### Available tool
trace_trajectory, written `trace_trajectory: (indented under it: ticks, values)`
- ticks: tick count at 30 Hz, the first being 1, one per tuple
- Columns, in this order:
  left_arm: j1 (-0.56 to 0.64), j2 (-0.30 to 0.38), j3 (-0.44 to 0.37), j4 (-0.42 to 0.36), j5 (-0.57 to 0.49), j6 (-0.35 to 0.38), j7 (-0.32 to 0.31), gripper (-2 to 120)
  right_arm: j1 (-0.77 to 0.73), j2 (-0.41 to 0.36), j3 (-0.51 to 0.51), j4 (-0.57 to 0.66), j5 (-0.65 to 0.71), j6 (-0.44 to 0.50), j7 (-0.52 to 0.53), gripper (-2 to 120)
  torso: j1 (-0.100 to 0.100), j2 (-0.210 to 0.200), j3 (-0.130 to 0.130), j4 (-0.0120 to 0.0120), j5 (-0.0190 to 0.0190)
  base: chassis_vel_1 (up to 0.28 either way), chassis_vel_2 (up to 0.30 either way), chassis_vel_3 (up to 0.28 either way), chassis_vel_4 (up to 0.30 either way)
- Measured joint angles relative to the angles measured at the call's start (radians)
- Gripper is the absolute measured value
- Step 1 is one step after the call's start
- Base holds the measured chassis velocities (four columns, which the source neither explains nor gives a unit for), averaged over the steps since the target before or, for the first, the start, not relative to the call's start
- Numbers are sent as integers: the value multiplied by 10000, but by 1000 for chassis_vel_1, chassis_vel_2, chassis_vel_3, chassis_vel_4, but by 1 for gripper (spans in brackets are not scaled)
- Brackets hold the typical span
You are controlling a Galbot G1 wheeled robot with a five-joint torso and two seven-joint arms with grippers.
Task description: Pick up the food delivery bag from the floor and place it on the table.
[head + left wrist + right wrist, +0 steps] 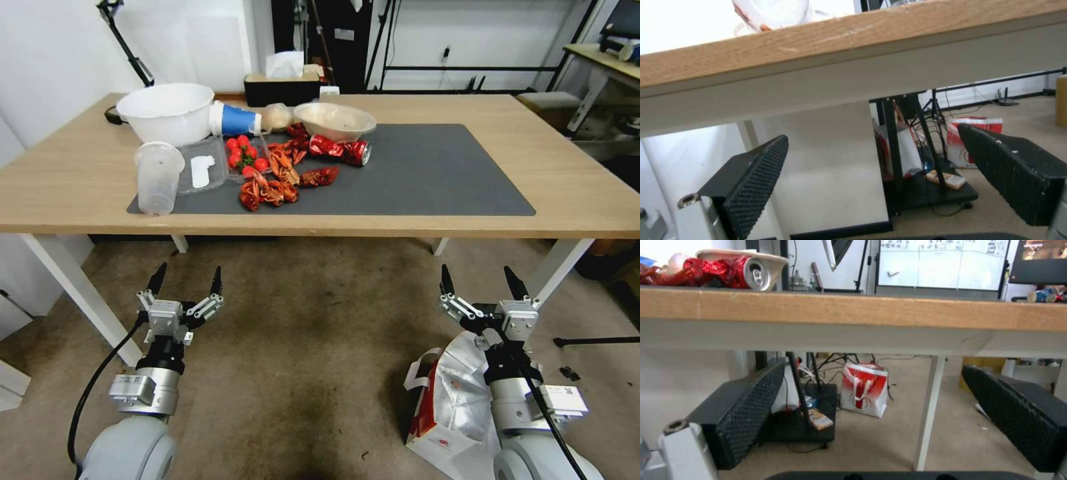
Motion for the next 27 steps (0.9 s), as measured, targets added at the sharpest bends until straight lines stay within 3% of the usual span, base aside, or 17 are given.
trace_trajectory:
  ticks: [27]
  values:
    - [105,50,-26,-197,-12,92,63,97,-36,43,-16,-248,-66,266,-59,100,-379,-1108,-728,-1,1,0,0,0,0]
